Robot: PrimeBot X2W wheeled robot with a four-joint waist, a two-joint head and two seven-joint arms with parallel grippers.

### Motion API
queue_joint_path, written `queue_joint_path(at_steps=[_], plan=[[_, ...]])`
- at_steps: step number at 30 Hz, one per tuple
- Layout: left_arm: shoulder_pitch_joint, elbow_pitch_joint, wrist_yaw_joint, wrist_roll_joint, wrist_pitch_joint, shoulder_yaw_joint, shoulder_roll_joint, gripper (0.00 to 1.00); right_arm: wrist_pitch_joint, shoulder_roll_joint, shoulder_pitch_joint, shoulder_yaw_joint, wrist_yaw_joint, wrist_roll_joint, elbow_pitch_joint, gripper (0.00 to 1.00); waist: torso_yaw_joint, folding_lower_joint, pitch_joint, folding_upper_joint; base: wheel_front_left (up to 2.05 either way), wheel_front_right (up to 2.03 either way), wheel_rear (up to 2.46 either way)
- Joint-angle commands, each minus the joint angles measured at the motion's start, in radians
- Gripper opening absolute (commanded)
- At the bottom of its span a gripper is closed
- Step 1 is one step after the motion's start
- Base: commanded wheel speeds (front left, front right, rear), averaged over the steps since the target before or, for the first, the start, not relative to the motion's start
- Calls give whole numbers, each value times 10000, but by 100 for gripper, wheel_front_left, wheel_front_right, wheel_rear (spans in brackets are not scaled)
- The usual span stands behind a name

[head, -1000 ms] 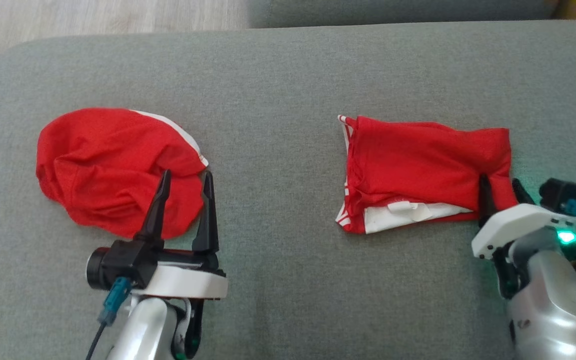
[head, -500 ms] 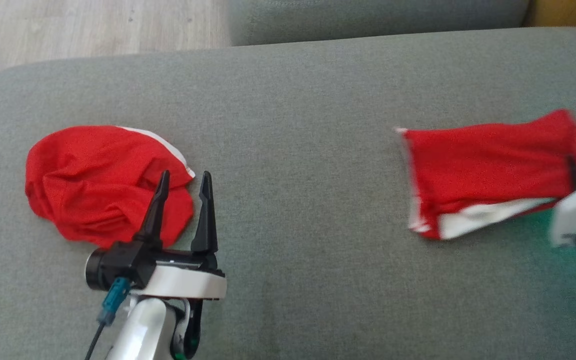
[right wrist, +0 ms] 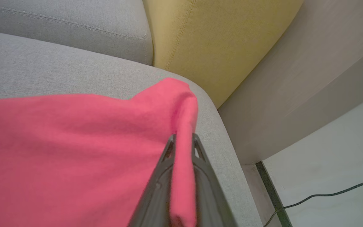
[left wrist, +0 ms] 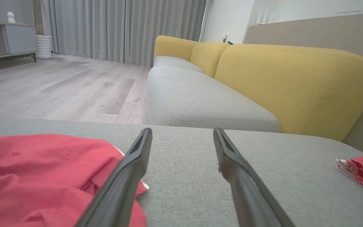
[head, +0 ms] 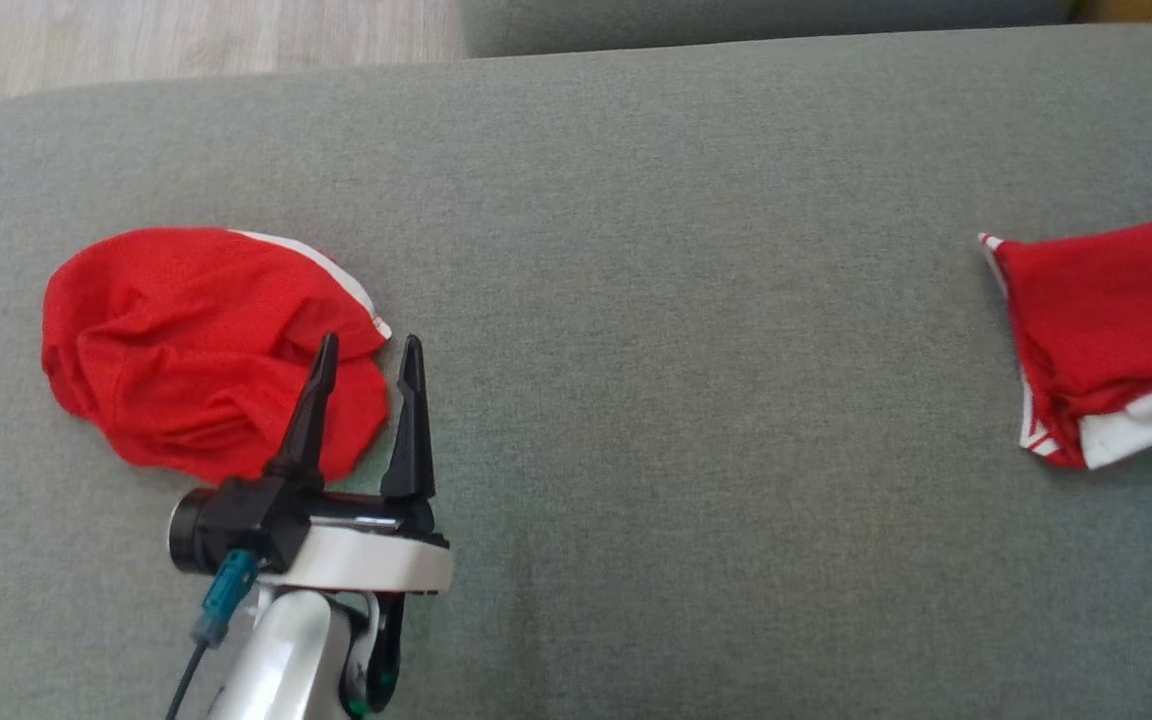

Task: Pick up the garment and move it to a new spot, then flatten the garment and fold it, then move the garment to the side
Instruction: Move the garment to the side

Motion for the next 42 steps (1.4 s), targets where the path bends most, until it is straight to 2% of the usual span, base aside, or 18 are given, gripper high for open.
queue_joint_path(at_steps=[1,6,7,8,12,19,24,30,33,36,42], plan=[[-469,-324,-51,78,-93,338,28,100,-185,-461,-182,-9,-7,-159,-172,0,23,-1,10,0,0,0,0],[-490,-293,-50,66,-93,338,28,100,-147,-372,-317,-405,-7,-390,227,0,65,-1,-6,0,0,0,0],[-480,-287,-47,63,-93,339,28,100,-176,-308,-320,-443,-7,-412,276,78,67,-1,-24,0,0,0,0],[-467,-282,-45,61,-93,342,28,100,-236,-255,-338,-518,-7,-421,297,100,64,-1,-43,0,0,0,0],[-403,-259,-29,51,-93,392,28,100,-645,43,-486,-718,-7,-586,41,100,30,-1,-186,0,0,0,0],[-275,-305,2,-21,-93,500,28,100,-1345,1289,-568,-284,-7,-118,-1228,100,-62,-1,-741,0,0,0,0],[-56,-433,42,-70,-93,570,28,100,-1316,2523,-94,345,-7,719,-2946,100,-72,-1,-1269,0,0,0,0],[231,-460,32,-78,-93,568,28,100,-1083,3945,1210,845,-7,1513,-5318,100,-19,-1,-1676,0,0,0,0],[402,-343,0,-87,-93,510,28,100,-1193,4326,2117,1184,-7,1830,-6073,100,37,-1,-1760,0,0,0,0],[502,-266,-11,-100,-93,481,28,100,-1382,4534,2752,1307,-7,2088,-6257,100,65,-1,-1804,0,0,0,0],[812,-86,1,-142,-93,417,28,100,-2051,4788,4386,1722,-7,2185,-6006,100,84,-1,-1867,0,0,0,0]])
